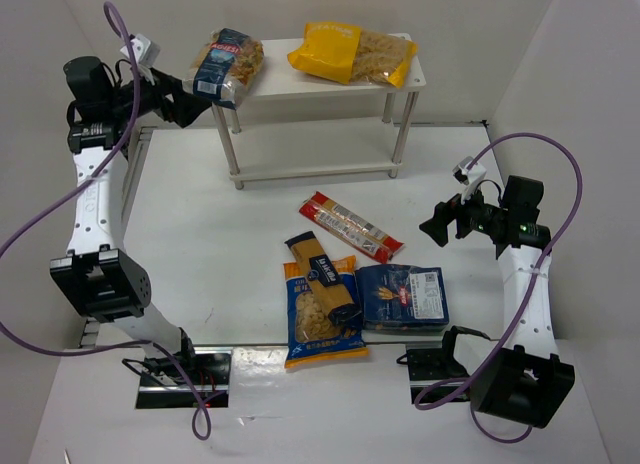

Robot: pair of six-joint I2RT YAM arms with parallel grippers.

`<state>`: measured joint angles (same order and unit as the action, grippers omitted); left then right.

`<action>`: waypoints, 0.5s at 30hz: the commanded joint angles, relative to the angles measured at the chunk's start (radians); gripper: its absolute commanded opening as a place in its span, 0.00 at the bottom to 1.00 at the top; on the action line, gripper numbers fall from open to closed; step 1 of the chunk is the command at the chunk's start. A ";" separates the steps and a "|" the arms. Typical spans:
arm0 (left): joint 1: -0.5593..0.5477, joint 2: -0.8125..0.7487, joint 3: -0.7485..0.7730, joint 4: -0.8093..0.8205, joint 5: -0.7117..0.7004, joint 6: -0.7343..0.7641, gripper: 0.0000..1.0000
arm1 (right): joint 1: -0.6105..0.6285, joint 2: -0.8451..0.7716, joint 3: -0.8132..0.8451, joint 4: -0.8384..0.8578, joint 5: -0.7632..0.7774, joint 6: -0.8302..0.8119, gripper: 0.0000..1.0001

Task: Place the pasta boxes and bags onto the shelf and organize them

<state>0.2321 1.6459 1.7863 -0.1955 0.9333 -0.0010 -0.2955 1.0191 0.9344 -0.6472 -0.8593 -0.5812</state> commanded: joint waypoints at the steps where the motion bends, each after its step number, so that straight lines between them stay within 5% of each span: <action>1: -0.013 0.006 0.045 0.004 0.033 0.029 1.00 | -0.007 -0.002 -0.003 0.024 -0.006 0.003 1.00; 15: -0.066 0.075 0.114 -0.070 0.075 0.049 1.00 | -0.007 -0.011 -0.003 0.024 -0.006 0.003 1.00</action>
<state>0.2047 1.7073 1.8549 -0.2550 0.9485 0.0139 -0.2955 1.0191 0.9344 -0.6472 -0.8532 -0.5816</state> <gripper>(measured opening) 1.001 0.994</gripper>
